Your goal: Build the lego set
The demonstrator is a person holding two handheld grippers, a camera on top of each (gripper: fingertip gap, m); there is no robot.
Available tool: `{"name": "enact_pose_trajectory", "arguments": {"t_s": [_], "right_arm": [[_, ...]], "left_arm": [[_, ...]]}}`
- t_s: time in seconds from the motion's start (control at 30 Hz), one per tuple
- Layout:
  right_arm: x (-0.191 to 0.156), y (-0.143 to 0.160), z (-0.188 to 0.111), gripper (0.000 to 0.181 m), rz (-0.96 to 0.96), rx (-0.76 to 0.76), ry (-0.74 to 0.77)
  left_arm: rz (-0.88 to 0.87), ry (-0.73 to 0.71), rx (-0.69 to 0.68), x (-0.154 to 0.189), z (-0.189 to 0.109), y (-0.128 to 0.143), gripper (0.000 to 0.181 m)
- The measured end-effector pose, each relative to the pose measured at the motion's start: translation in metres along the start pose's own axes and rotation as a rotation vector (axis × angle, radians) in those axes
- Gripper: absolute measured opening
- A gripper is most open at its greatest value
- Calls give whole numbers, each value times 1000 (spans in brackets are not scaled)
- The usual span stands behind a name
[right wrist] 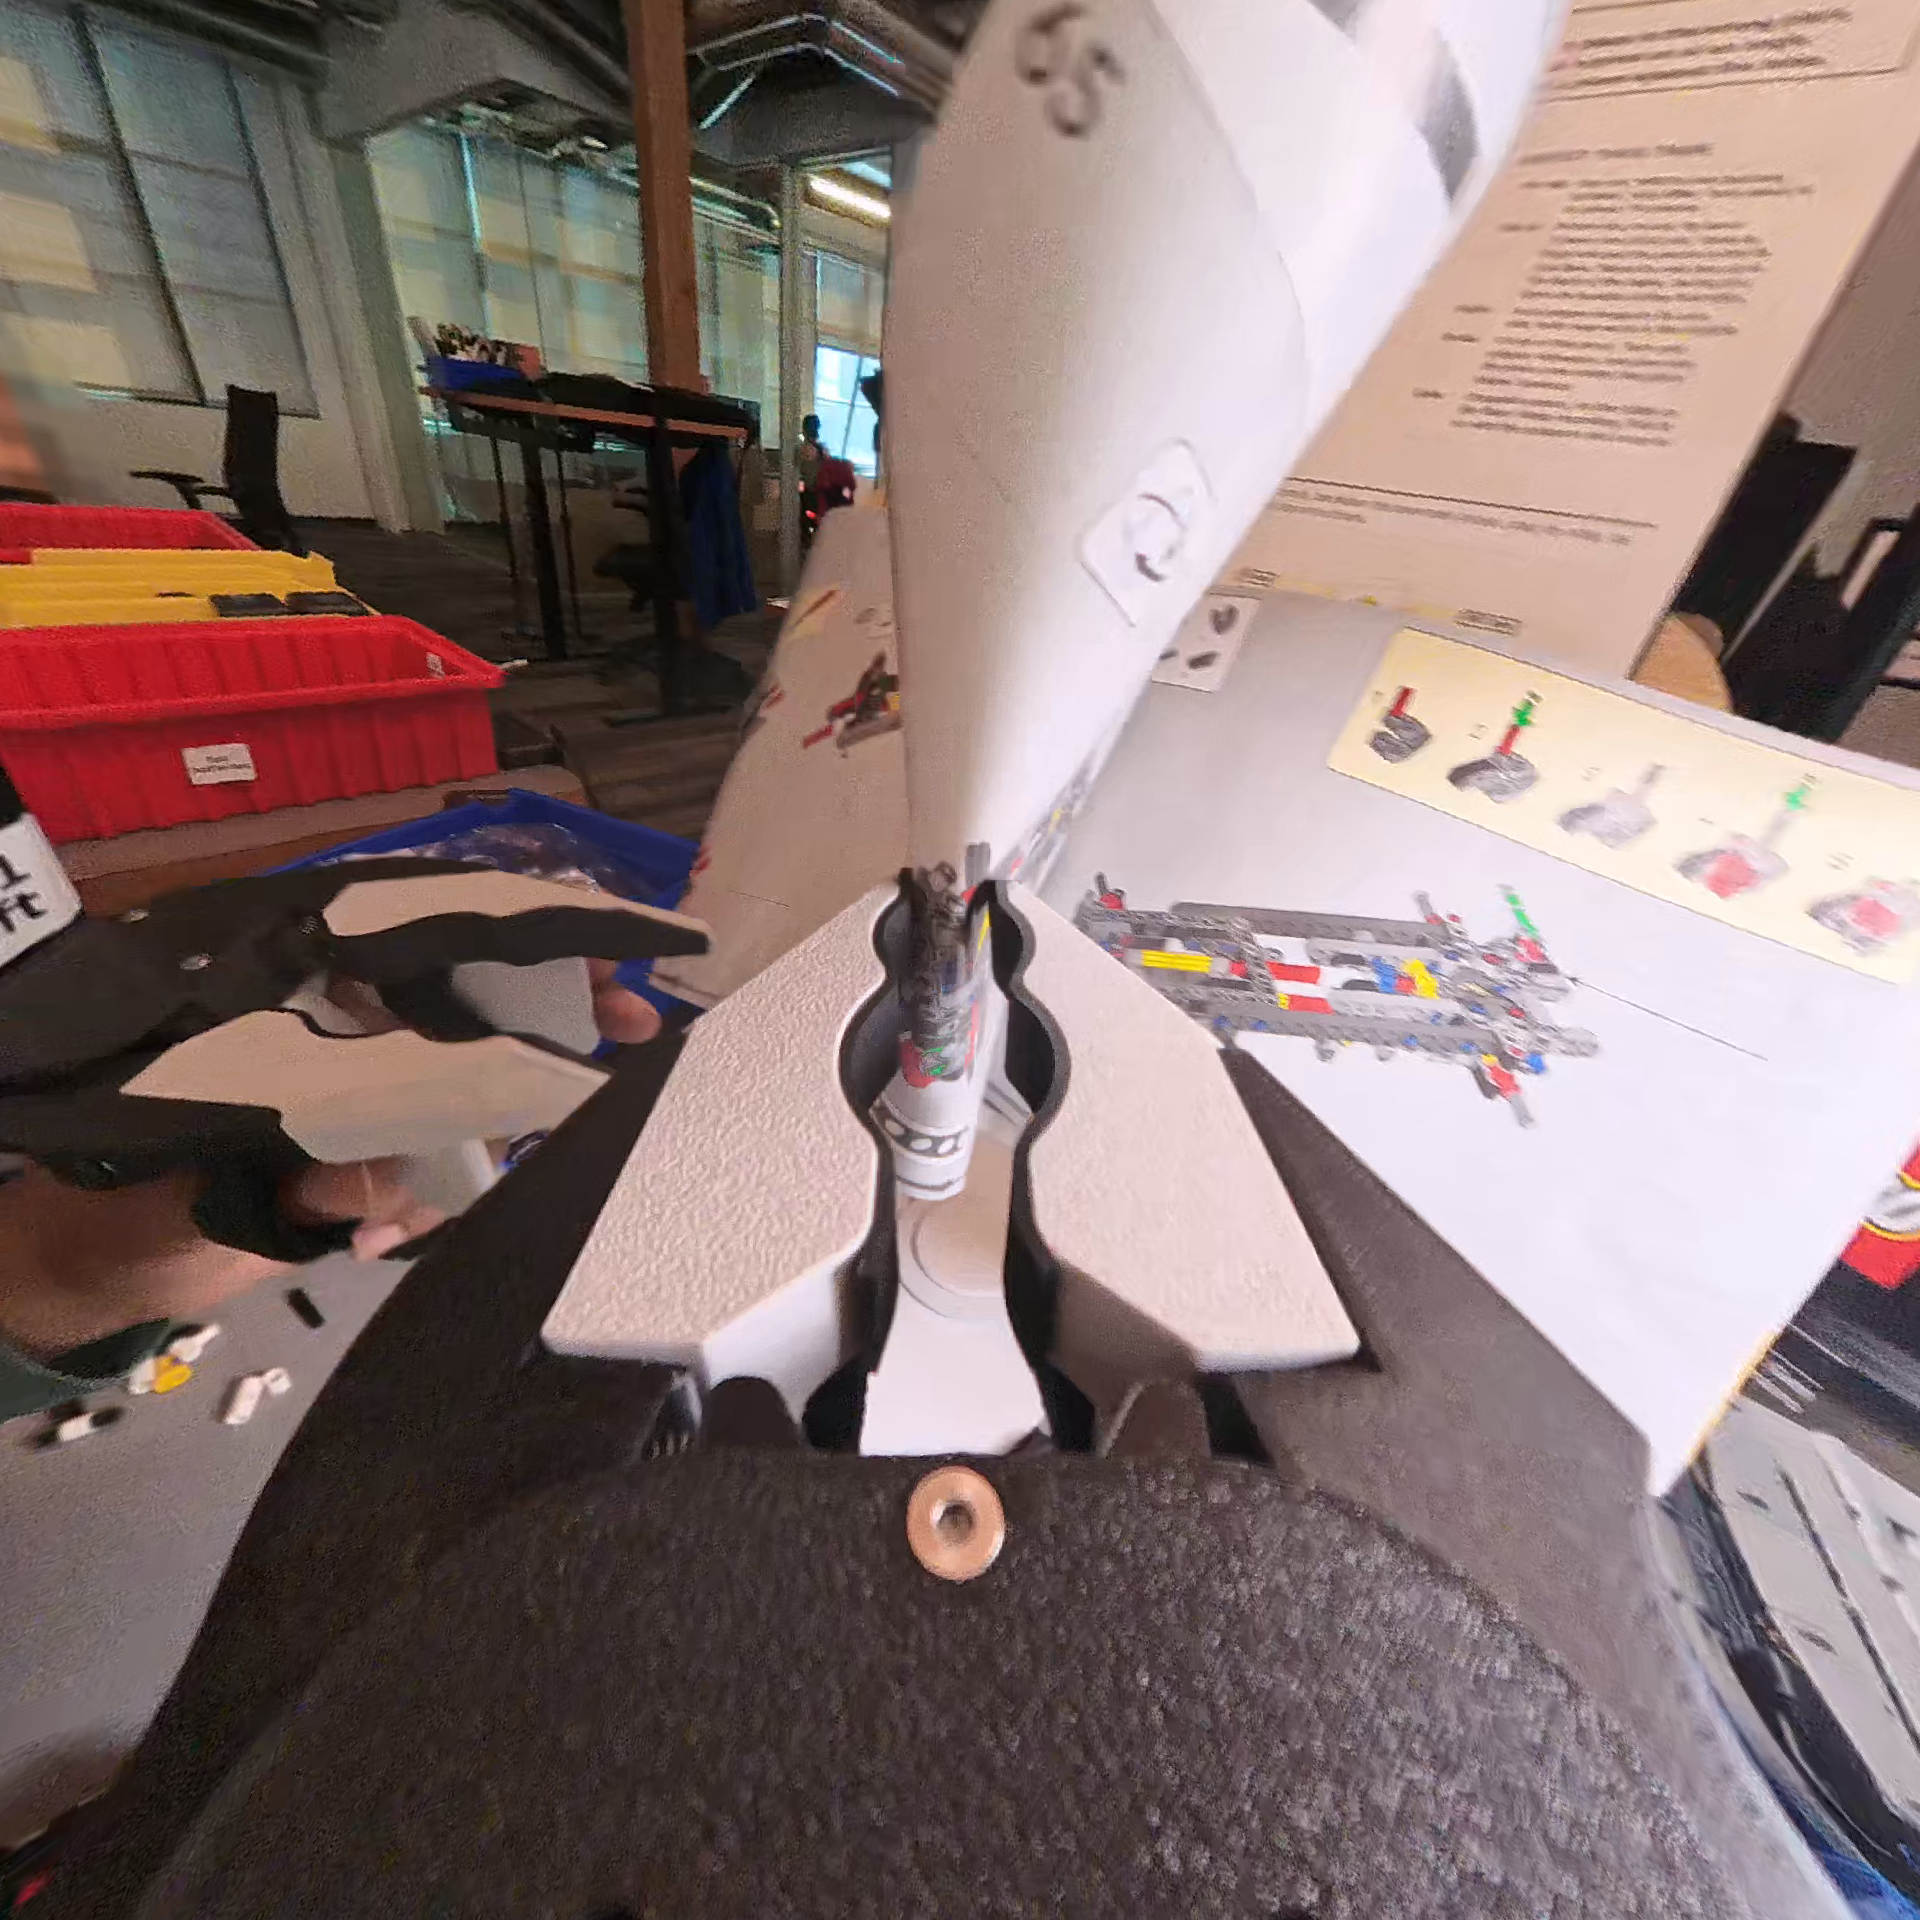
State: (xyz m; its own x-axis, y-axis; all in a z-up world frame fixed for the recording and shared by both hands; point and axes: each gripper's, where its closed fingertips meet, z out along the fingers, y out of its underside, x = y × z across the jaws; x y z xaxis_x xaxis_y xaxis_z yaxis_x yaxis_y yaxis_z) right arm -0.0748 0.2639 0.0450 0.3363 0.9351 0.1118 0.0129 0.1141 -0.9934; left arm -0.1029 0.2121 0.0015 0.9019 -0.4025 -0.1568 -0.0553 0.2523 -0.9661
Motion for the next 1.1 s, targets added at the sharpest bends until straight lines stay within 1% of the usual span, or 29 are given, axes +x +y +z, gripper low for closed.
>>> {"name": "enact_pose_trajectory", "arguments": {"t_s": [0.07,0.13,0.2,0.33,0.47,0.57,0.67,0.83,1.03,1.1], "right_arm": [[18,5,-7,11,13,2,19],[29,13,-11,9,35,-6,3],[40,19,-14,12,56,8,-9],[72,36,-18,18,131,17,14],[108,62,-19,18,179,-33,82],[121,77,-21,24,216,-58,76],[128,82,-28,32,296,-33,45],[119,82,-36,47,427,36,-98],[113,76,-47,63,544,124,-239],[112,75,-52,66,568,149,-271]], "left_arm": [[-37,-24,-17,-9,0,4,43],[-54,-33,-28,-13,3,5,43],[-55,-35,-50,-12,8,8,43],[-28,-73,-157,-15,23,23,41],[8,-202,-303,-40,28,50,39],[43,-298,-388,-62,22,67,39],[36,-349,-419,-79,14,77,39],[22,-404,-442,-102,5,88,38],[10,-424,-435,-112,1,89,35],[10,-427,-433,-113,1,89,35]]}}
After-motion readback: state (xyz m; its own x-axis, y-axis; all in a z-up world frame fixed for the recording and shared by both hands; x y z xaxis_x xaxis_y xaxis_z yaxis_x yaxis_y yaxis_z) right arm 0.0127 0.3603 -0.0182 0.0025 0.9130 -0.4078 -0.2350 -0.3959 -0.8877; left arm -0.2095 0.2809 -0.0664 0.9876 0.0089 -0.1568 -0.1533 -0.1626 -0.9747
